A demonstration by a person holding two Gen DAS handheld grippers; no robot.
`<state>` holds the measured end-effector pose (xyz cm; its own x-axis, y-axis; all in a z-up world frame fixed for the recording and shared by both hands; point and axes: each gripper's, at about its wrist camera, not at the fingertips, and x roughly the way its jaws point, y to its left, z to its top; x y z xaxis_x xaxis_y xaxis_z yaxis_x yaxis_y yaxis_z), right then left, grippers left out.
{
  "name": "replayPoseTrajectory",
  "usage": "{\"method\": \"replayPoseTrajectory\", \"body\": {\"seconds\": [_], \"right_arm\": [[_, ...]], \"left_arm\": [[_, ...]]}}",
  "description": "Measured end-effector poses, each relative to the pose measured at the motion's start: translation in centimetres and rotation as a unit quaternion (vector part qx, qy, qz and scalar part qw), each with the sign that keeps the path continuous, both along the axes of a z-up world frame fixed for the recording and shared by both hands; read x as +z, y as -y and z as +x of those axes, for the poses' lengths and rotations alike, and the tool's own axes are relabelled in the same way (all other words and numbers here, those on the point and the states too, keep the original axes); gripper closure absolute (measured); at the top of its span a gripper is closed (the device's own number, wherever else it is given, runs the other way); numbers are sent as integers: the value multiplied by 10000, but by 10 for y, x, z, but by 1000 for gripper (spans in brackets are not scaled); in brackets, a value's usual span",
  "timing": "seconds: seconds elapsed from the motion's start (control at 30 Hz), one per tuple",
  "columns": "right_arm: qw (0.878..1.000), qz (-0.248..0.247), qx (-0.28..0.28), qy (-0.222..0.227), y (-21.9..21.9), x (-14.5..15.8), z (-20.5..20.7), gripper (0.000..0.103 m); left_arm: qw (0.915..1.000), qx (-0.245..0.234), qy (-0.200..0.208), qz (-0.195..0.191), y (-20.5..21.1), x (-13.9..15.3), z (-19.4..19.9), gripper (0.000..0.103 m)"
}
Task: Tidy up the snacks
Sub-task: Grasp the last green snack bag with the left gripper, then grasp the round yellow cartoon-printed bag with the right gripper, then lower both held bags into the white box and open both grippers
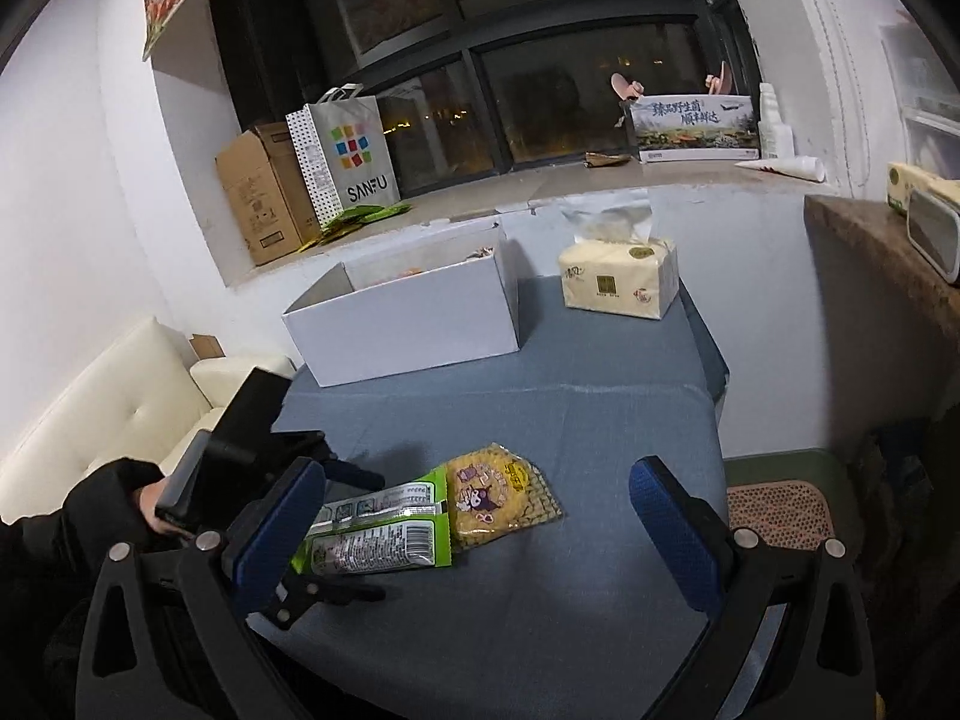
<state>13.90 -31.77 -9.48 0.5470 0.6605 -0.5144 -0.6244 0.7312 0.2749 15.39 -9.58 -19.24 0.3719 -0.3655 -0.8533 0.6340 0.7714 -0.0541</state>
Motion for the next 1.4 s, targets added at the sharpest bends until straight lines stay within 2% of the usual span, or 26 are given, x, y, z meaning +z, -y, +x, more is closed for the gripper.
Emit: {"method": "replayPoseTrajectory", "body": {"seconds": [0.07,0.1,0.13,0.2,0.3,0.43,0.57,0.7,0.9,1.1,1.17,1.27,1.3,1.4], "right_arm": [[10000,22,50,8,0,-1,-2,0],[10000,1,51,26,0,-1,-3,0],[10000,-13,44,41,0,-2,-3,0],[10000,-6,65,-7,0,-4,-2,0],[10000,-56,38,-50,-2,-7,-1,0],[9997,-229,96,-48,-9,-11,-1,0],[9979,-630,138,-95,-29,-20,6,0],[9906,-1306,395,-71,-68,-39,22,0],[9770,-1938,796,-385,-117,-79,56,0],[9668,-2345,739,-693,-133,-110,72,0],[9663,-2400,695,-618,-134,-111,71,0],[9690,-2347,451,-632,-131,-108,71,14],[9693,-2351,339,-632,-128,-105,71,24],[9743,-2110,373,-694,-121,-92,70,24]], "left_arm": [[9999,-76,77,-6,-1,3,-3,7],[9999,-74,135,2,-2,5,-5,21],[9997,-41,224,2,-3,7,-7,40],[9995,73,307,-41,-7,12,-14,42],[9983,208,522,-176,-13,24,-25,42],[9920,772,859,-508,-39,50,-45,42],[9772,1570,1199,-773,-73,76,-66,42],[9567,2263,1427,-1146,-110,97,-89,42],[9381,2693,1508,-1571,-142,100,-117,42],[9315,2876,1397,-1733,-150,90,-118,42],[9302,2897,1393,-1771,-150,88,-115,42],[9268,2968,1397,-1828,-154,89,-115,42],[9246,3009,1404,-1867,-156,90,-114,42],[9170,3139,1487,-1961,-163,100,-107,42]]}}
